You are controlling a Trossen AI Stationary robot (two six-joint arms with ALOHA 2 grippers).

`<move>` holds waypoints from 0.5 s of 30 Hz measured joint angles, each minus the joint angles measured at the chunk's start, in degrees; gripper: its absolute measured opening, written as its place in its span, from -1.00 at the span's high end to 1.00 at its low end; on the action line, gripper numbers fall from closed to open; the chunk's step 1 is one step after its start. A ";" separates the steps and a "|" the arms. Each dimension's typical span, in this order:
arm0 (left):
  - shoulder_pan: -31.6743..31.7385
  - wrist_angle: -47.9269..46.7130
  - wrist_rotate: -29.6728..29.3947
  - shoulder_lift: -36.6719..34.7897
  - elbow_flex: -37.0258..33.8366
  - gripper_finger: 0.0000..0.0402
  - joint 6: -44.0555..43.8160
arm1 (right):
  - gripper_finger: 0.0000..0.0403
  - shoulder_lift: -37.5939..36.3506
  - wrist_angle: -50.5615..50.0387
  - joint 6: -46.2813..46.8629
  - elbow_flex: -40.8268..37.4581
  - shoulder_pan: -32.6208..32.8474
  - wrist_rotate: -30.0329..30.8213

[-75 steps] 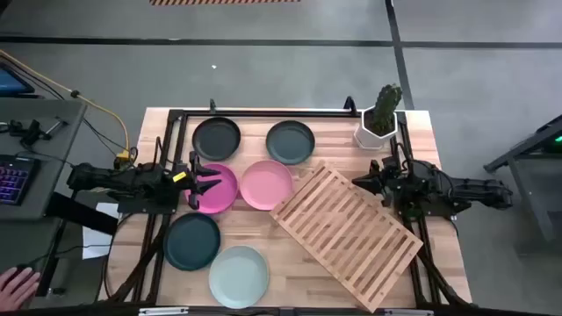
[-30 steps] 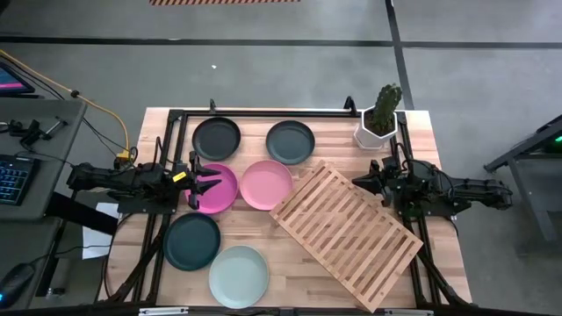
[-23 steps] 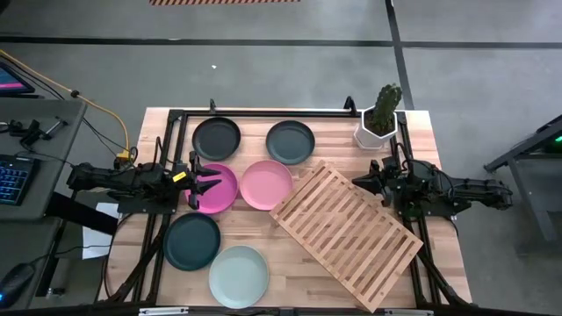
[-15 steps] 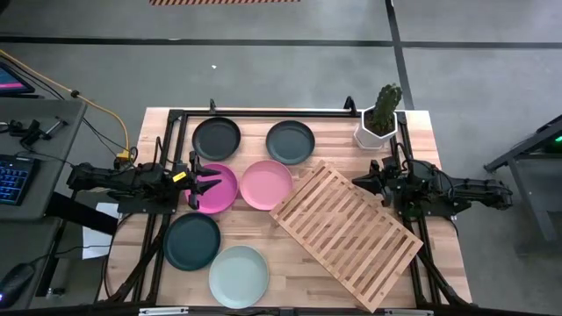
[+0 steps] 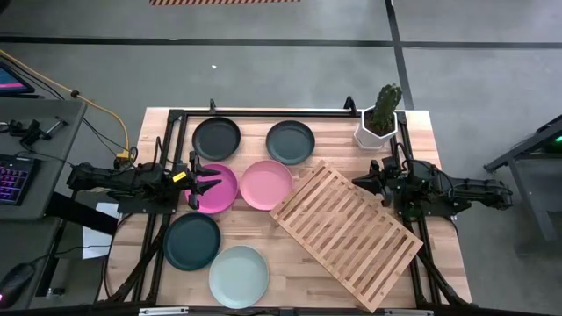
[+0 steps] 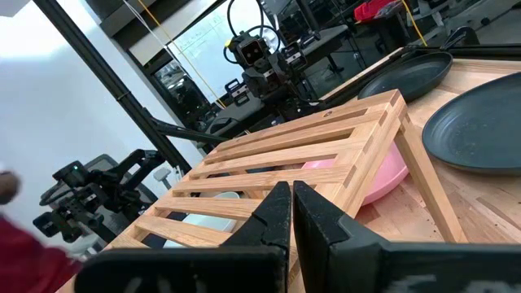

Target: Place and stack plates onto a shelf

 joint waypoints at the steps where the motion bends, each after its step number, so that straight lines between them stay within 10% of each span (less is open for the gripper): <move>1: -0.01 0.02 0.00 0.00 0.00 0.44 0.00 | 1.00 0.01 0.01 0.00 -0.01 0.00 0.00; 8: -0.01 0.01 0.00 0.01 0.00 0.44 0.00 | 1.00 0.04 1.19 0.10 0.01 0.01 3.99; 15: -0.01 0.02 0.00 0.00 0.00 0.44 0.00 | 1.00 0.02 23.43 22.61 -0.01 -0.03 18.19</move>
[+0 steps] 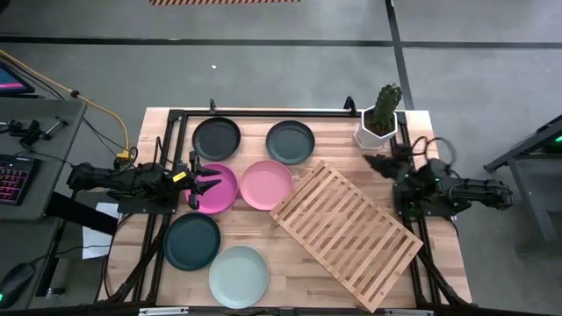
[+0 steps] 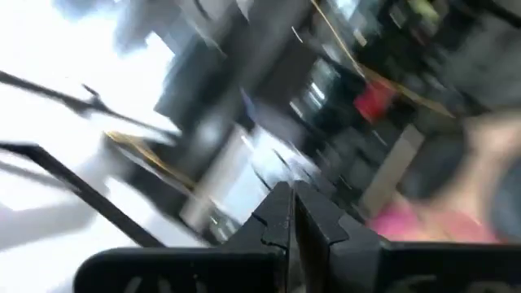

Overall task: Place and stack plates onto a shelf
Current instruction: Put the right black plate on the shelf

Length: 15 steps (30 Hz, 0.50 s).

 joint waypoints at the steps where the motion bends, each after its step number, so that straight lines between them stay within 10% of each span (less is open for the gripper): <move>1: 0.01 -0.02 0.00 0.01 0.00 0.44 0.00 | 1.00 0.00 4.14 -1.57 0.02 0.00 0.98; 8: 0.00 0.00 0.00 0.00 0.00 0.44 0.00 | 1.00 1.97 18.22 -15.05 6.03 0.00 6.31; 15: 0.00 0.00 0.00 0.00 0.00 0.44 0.00 | 1.00 23.28 17.00 -21.74 21.96 0.00 6.54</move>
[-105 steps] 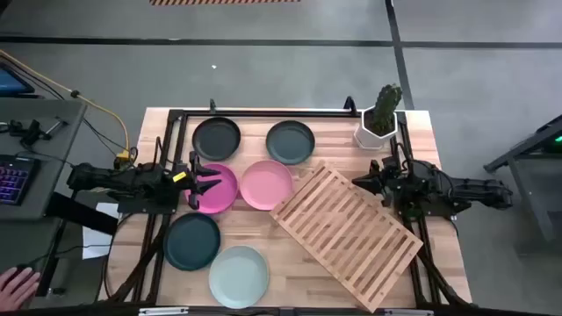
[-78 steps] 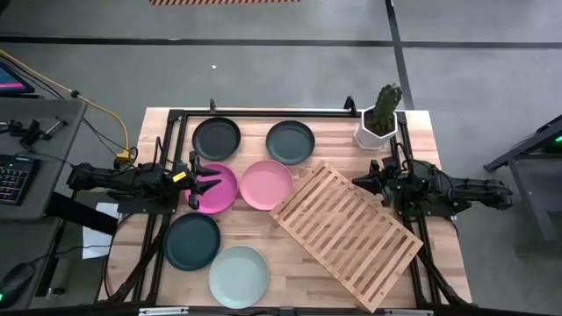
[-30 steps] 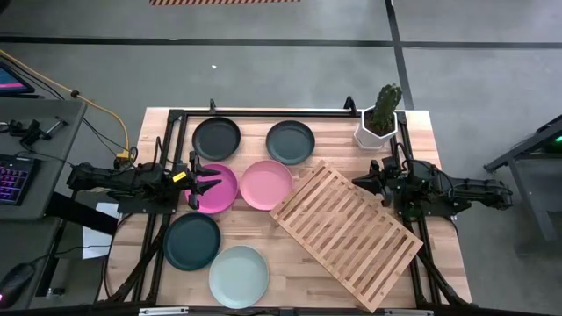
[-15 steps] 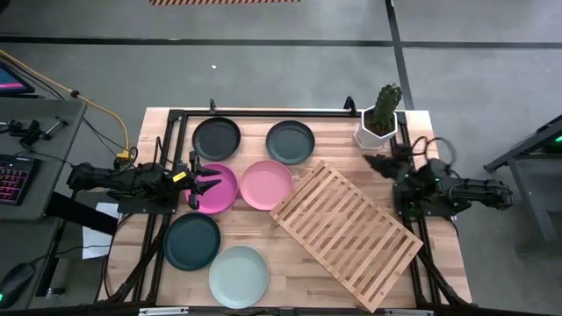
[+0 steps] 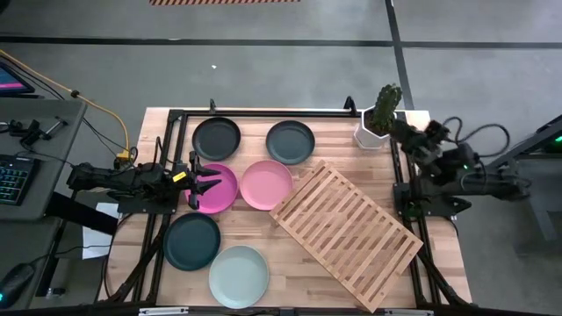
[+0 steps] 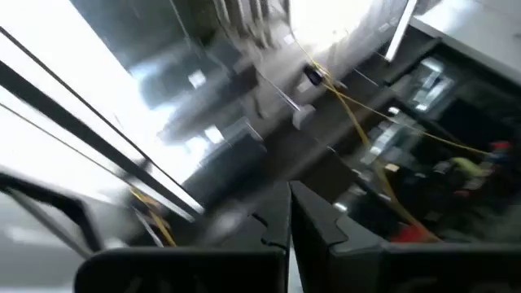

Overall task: Place and stack plates onto a shelf
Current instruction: Put the right black plate on the shelf

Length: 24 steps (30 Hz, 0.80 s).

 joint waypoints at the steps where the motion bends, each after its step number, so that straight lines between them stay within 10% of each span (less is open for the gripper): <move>1: 0.02 -0.02 0.00 0.00 0.00 0.44 0.00 | 1.00 3.73 -0.66 -1.93 2.78 -0.01 0.04; 13: 0.01 -0.01 0.00 0.00 0.00 0.44 0.00 | 1.00 32.90 -29.10 -27.96 33.59 -0.47 3.43; 24: 0.00 -0.02 0.00 0.00 0.00 0.44 0.00 | 0.96 55.38 -61.60 -12.09 57.18 -11.31 3.76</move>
